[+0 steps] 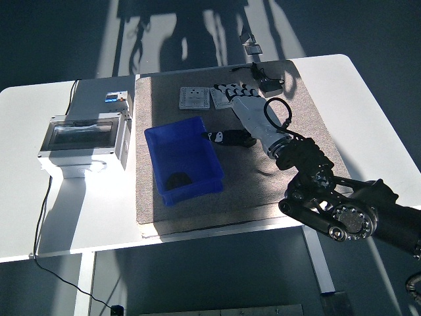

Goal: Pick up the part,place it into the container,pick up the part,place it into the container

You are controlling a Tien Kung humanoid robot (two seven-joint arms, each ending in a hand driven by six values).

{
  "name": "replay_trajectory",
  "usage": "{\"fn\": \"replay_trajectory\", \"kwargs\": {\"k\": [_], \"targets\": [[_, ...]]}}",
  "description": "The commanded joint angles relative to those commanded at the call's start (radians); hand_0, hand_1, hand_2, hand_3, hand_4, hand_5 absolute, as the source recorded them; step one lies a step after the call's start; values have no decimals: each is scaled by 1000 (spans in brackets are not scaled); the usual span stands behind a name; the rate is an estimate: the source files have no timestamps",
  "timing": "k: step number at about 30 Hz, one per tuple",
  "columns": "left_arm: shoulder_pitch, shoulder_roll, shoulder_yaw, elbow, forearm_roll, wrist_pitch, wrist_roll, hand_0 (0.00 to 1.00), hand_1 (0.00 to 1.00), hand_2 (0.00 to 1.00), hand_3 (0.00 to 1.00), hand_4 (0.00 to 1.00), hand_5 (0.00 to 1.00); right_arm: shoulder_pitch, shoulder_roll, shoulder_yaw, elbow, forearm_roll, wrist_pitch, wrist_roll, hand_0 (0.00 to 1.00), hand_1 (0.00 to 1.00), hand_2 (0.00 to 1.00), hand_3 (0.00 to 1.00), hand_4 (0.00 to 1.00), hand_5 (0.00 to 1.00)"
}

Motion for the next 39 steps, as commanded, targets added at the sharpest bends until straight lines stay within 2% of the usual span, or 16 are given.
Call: {"fn": "replay_trajectory", "kwargs": {"k": [1, 2, 7, 11, 16, 22, 26, 27, 32, 33, 38, 39], "targets": [[0, 0, 1, 0, -2, 0, 0, 675, 643, 697, 562, 573, 500, 9, 5, 4, -26, 13, 3, 2, 977, 933, 928, 915, 918, 580], [-1, 0, 3, 0, -4, 1, -1, 676, 642, 693, 561, 568, 492, 18, 14, 1, -51, 24, 10, 3, 961, 919, 921, 910, 869, 547], [-4, 0, 8, 0, -6, 2, -5, 676, 642, 693, 561, 568, 492, 55, 71, -55, -195, 69, 71, 0, 961, 919, 921, 910, 869, 547], [-6, -2, 14, 0, -16, 5, -10, 675, 639, 688, 559, 560, 480, 59, 106, -97, -285, 82, 116, -9, 968, 932, 926, 919, 868, 547], [-6, -4, 19, 0, -22, 8, -15, 675, 638, 687, 557, 553, 471, 55, 113, -127, -355, 87, 141, -13, 978, 943, 931, 927, 863, 544], [-9, -6, 21, 0, -20, 10, -19, 673, 638, 683, 554, 548, 464, 44, 113, -158, -378, 115, 145, -2, 970, 936, 930, 927, 844, 519], [-9, -6, 23, 0, -18, 10, -19, 673, 638, 683, 554, 548, 464, 33, 113, -183, -373, 182, 144, 29, 970, 936, 930, 927, 844, 519], [-9, -6, 23, 0, -17, 10, -19, 674, 637, 681, 554, 543, 461, 30, 113, -190, -370, 206, 143, 41, 845, 691, 772, 871, 826, 510], [-8, -5, 24, 0, -16, 10, -19, 674, 637, 681, 554, 543, 461, 23, 113, -214, -354, 281, 133, 81, 845, 691, 772, 871, 826, 510], [-8, -5, 24, 0, -16, 10, -19, 674, 637, 676, 551, 540, 463, 22, 113, -217, -352, 288, 133, 85, 789, 550, 666, 752, 737, 480], [-6, -5, 24, 0, -17, 11, -19, 674, 637, 676, 551, 540, 463, 17, 113, -230, -338, 299, 128, 99, 789, 550, 666, 752, 737, 480], [-6, -4, 24, 0, -17, 12, -19, 673, 637, 672, 551, 538, 461, 17, 113, -231, -334, 297, 125, 101, 771, 499, 613, 678, 611, 395]]}}
